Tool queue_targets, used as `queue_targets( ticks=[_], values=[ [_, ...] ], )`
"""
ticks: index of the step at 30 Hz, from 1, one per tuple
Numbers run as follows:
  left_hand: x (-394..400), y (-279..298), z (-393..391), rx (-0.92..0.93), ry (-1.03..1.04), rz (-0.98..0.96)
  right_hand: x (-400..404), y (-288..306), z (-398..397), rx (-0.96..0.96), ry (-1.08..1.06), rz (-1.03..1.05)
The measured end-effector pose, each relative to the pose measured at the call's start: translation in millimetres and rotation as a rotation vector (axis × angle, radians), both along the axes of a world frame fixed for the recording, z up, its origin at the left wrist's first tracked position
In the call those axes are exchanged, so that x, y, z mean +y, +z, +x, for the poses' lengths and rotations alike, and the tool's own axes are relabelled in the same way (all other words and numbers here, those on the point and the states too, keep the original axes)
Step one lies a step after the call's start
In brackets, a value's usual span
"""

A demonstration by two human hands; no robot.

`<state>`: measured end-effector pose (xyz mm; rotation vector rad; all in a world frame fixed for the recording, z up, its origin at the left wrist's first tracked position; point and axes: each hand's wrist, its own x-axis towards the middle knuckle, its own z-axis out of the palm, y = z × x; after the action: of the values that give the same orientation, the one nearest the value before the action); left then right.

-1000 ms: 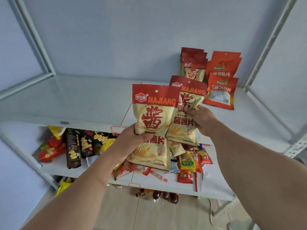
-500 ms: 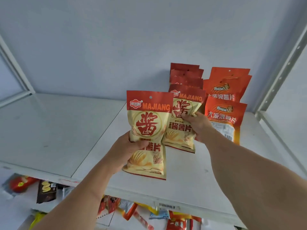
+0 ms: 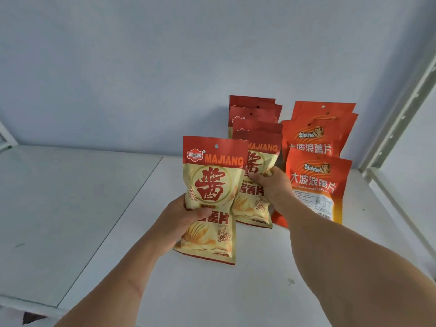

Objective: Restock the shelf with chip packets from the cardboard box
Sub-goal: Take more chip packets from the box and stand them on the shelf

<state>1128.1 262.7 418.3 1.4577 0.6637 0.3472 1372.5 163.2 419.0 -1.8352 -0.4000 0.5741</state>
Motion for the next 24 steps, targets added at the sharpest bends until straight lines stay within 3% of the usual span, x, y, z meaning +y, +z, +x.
queue_targets(
  ticks=[11,24],
  values=[
    [-2.6,-6.9,42.5,-0.039,-0.043,0.037,-25.6,9.9,-24.8,-0.298,-0.146,-0.083],
    [-19.0,-26.3,97.9,-0.031,0.195,0.311,-64.6,-54.0,-100.7,-0.390,-0.110,-0.139]
  ],
)
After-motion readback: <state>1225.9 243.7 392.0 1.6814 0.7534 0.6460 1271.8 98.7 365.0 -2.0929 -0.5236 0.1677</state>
